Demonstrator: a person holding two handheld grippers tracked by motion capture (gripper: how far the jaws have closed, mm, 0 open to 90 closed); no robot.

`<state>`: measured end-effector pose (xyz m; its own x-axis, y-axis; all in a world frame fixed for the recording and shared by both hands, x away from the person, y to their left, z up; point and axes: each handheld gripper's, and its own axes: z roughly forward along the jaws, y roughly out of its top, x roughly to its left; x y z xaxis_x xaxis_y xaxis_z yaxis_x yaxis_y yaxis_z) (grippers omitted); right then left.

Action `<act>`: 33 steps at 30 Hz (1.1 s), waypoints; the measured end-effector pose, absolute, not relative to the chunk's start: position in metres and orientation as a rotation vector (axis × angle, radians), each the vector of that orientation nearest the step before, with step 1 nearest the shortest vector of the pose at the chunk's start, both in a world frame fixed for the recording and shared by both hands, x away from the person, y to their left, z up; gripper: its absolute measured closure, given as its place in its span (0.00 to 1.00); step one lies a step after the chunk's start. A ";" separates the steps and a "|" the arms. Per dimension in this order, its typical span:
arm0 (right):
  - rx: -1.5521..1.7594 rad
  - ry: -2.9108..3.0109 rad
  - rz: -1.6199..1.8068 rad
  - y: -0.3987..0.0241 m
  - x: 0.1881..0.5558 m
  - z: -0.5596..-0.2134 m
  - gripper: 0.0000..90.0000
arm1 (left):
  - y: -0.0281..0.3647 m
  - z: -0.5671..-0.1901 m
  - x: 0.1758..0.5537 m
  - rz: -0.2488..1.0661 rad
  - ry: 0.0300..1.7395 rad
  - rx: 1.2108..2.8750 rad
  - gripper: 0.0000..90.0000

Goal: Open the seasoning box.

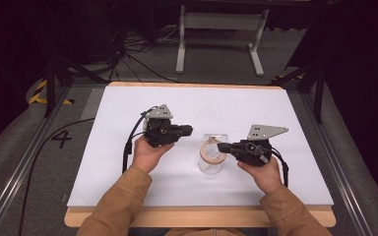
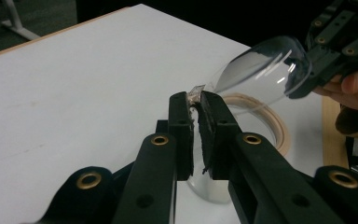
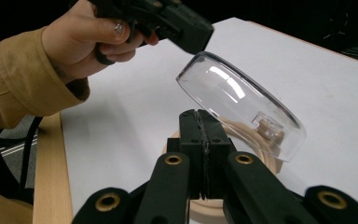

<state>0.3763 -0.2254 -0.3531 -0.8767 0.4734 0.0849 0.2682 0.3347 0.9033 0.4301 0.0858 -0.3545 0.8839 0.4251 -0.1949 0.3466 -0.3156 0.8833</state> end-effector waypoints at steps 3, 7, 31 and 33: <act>0.674 2.394 1.578 -0.226 0.380 -0.352 0.99 | 0.093 -0.355 0.427 0.100 0.587 1.927 0.93; 0.683 2.372 1.608 -0.228 0.387 -0.350 0.99 | 0.102 -0.356 0.424 0.101 0.613 1.920 0.93; 0.836 2.302 1.591 -0.235 0.410 -0.354 0.99 | 0.120 -0.366 0.421 0.095 0.667 1.956 0.92; 0.820 2.307 1.594 -0.235 0.409 -0.353 0.99 | 0.120 -0.365 0.421 0.092 0.665 1.960 0.91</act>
<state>0.4089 -0.2346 -0.3525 -0.8201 0.5572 0.1303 0.3191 0.2562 0.9125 0.4210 0.1200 -0.3653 0.8444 0.4888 -0.2193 0.4107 -0.3277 0.8508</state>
